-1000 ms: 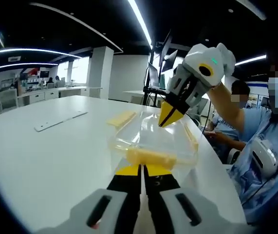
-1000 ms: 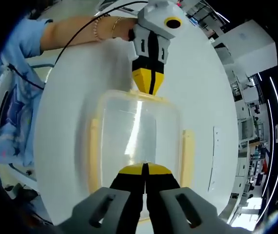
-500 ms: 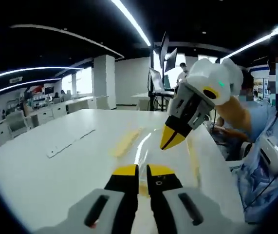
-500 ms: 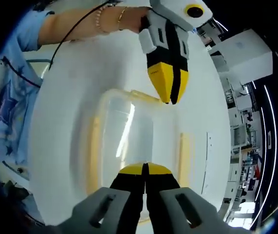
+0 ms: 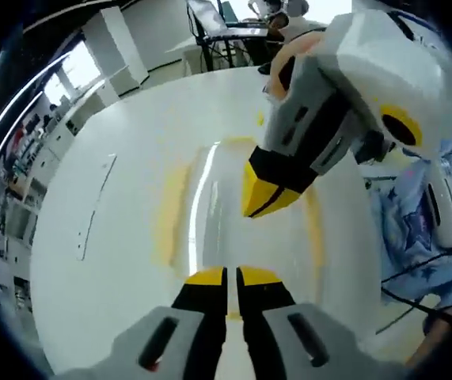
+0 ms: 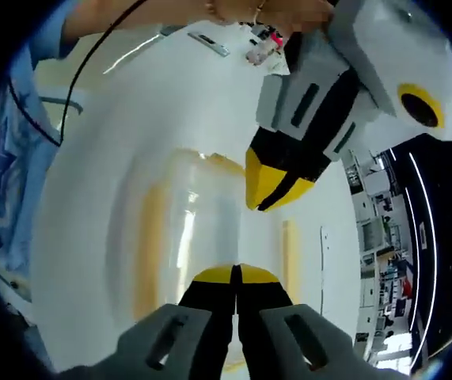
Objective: Snap each plastic latch of the storage box into its locked position after aligning the lid with the box until every specified latch is closed and the lid sits flush.
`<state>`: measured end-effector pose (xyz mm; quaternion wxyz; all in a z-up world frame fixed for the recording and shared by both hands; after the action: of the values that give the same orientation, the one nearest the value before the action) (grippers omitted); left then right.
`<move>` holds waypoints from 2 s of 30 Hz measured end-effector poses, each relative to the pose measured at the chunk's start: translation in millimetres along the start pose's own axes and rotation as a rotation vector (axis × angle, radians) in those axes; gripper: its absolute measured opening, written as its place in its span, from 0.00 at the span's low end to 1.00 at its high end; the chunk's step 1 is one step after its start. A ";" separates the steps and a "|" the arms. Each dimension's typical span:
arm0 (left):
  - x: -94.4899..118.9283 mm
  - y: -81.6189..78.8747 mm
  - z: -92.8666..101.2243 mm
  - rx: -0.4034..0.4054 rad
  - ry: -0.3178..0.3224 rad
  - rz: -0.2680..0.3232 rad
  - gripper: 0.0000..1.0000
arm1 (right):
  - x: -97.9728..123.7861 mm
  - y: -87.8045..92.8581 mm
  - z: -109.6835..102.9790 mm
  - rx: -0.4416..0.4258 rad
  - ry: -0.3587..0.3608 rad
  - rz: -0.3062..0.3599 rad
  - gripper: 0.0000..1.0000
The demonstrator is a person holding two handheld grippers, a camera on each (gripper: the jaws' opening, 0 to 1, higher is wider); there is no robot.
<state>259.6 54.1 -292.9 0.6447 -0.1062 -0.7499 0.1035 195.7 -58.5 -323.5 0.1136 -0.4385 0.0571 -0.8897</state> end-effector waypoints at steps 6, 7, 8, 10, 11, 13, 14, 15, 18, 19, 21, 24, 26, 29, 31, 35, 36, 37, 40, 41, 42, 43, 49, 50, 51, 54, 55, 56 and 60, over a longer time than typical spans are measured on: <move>-12.2 -16.5 1.7 -0.020 0.034 -0.169 0.04 | 0.5 8.2 -3.4 -0.032 0.026 0.019 0.00; -10.7 -19.4 0.5 0.005 0.031 -0.189 0.04 | 1.4 8.0 -5.2 -0.025 0.041 0.010 0.00; -12.7 -20.5 1.8 0.007 0.032 -0.205 0.04 | 2.2 7.7 -7.3 -0.013 0.057 -0.006 0.00; -14.2 -25.0 1.4 0.011 0.036 -0.255 0.04 | 3.0 6.5 -12.1 0.014 0.098 -0.031 0.00; -15.0 -27.2 1.0 0.017 0.037 -0.275 0.04 | 3.2 5.8 -14.7 0.020 0.110 -0.039 0.00; -16.6 -29.6 1.1 0.042 0.041 -0.304 0.04 | 3.6 4.8 -18.4 0.027 0.134 -0.049 0.00; -17.1 -30.4 1.1 0.048 0.041 -0.313 0.04 | 4.2 4.6 -20.0 0.027 0.143 -0.051 0.00; -17.6 -31.4 1.8 0.049 0.039 -0.322 0.04 | 5.2 5.2 -20.7 0.030 0.148 -0.052 0.00; -18.3 -32.8 3.8 0.071 0.026 -0.356 0.05 | 7.5 7.1 -24.9 0.041 0.173 -0.037 0.00; -18.4 -33.1 4.0 0.074 0.025 -0.362 0.05 | 8.2 7.8 -25.9 0.039 0.183 -0.028 0.00; -17.9 -32.3 2.9 0.086 0.028 -0.368 0.05 | 10.7 8.1 -29.8 0.017 0.196 0.001 0.00; -16.5 -31.2 -5.0 0.145 0.054 -0.354 0.05 | 18.3 7.9 -39.1 -0.017 0.194 0.049 0.00; -15.9 -29.3 -7.2 0.207 0.063 -0.336 0.05 | 23.1 8.7 -44.4 -0.035 0.186 0.078 0.00; -14.6 -25.4 -3.1 0.207 0.055 -0.317 0.04 | 30.6 13.0 -51.2 -0.066 0.187 0.091 0.00; -15.0 -24.8 0.6 0.193 0.048 -0.311 0.04 | 32.9 15.5 -55.2 -0.094 0.201 0.100 0.00; -16.3 -24.1 4.5 0.192 0.043 -0.312 0.04 | 33.9 13.9 -64.9 -0.136 0.259 0.141 0.00; -16.2 -25.0 1.4 0.200 0.043 -0.315 0.04 | 34.0 13.3 -68.6 -0.155 0.294 0.146 0.00; -16.3 -25.0 1.5 0.202 0.042 -0.316 0.04 | 32.9 13.4 -72.3 -0.173 0.328 0.156 0.00; -16.6 -25.1 1.7 0.213 0.038 -0.316 0.04 | 32.5 13.6 -80.0 -0.193 0.392 0.178 0.00; -16.7 -24.8 2.3 0.218 0.037 -0.315 0.04 | 31.8 14.2 -83.4 -0.202 0.410 0.192 0.00; -16.7 -25.0 2.1 0.221 0.036 -0.315 0.04 | 32.0 14.2 -85.9 -0.207 0.421 0.201 0.00; -16.9 -25.0 2.4 0.223 0.034 -0.315 0.04 | 31.4 14.5 -89.8 -0.220 0.440 0.217 0.00; -17.9 -29.0 -2.1 0.224 0.041 -0.334 0.04 | 17.7 11.0 -119.1 -0.242 0.511 0.244 0.00; -18.2 -29.6 -0.9 0.225 0.041 -0.339 0.04 | 15.5 9.8 -122.8 -0.246 0.519 0.240 0.00; -18.6 -30.4 -0.3 0.225 0.040 -0.345 0.04 | 14.3 10.2 -123.9 -0.270 0.559 0.235 0.00; -19.6 -32.8 4.0 0.214 0.029 -0.366 0.04 | 10.7 7.8 -129.1 -0.298 0.602 0.199 0.00; -19.7 -33.3 4.6 0.208 0.026 -0.372 0.04 | 10.1 7.2 -129.8 -0.307 0.613 0.191 0.00; -19.4 -34.0 2.9 0.205 0.025 -0.376 0.04 | 10.0 7.1 -131.2 -0.318 0.623 0.181 0.00; -19.0 -33.3 4.9 0.201 0.026 -0.384 0.04 | 7.3 5.2 -133.7 -0.353 0.645 0.151 0.00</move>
<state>256.7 16.6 -301.9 0.6696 0.1021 -0.7338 0.0520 86.2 -65.2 -400.4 0.0779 -0.1432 0.2745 -0.9477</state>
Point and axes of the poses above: the point that each gripper's makers call its tool centre point, and the gripper's own axes: x roughly backward along the fingers, z roughly to its right, y roughly out of its underside, the point moved 10 cm from there along x, roughly backward along the fingers, and after that the axes turned 9 degrees about -z, right-handed, at the moved point
